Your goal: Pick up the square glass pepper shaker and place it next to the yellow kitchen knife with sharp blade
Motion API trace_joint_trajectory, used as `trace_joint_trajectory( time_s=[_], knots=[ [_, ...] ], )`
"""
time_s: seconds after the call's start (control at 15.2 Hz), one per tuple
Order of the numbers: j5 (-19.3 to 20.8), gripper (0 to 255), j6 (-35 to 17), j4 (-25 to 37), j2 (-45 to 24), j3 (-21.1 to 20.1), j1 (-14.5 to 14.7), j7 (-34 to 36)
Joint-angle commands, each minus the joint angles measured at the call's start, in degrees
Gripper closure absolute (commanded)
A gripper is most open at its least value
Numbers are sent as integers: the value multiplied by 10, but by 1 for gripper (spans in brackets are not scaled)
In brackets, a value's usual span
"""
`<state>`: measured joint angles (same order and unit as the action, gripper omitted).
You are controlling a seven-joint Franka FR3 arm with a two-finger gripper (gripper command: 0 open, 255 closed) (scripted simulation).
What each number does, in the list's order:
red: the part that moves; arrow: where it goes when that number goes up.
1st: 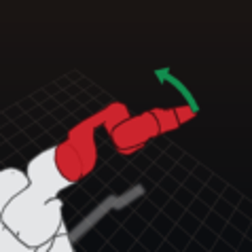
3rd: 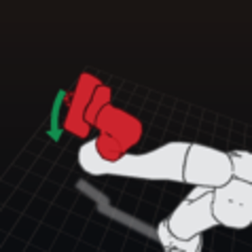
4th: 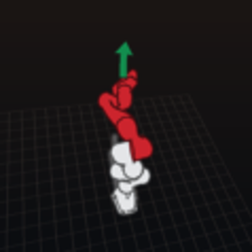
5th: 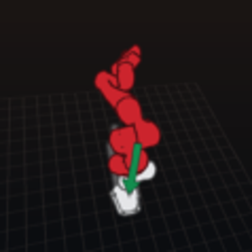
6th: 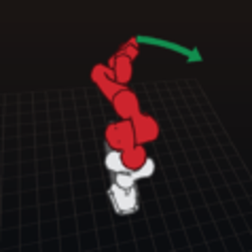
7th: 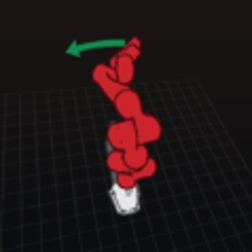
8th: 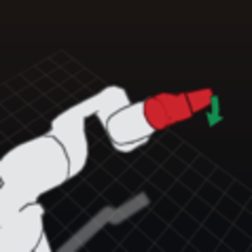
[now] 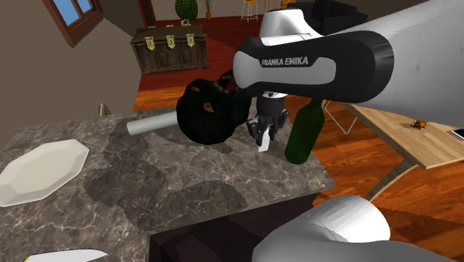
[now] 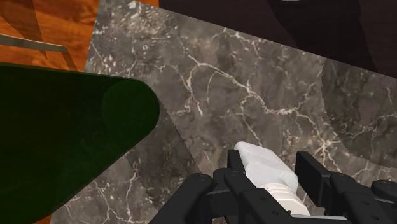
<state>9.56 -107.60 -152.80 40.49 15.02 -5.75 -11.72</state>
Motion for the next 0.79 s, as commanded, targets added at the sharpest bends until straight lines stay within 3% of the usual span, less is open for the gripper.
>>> trace_joint_trajectory(
  time_s=[0.0, 0.73],
  knots=[
    [-2, 255, 19, 14, 4, -3, 1, 0],
    [-13, 255, 107, 92, 15, -15, 5, -1]
  ],
)
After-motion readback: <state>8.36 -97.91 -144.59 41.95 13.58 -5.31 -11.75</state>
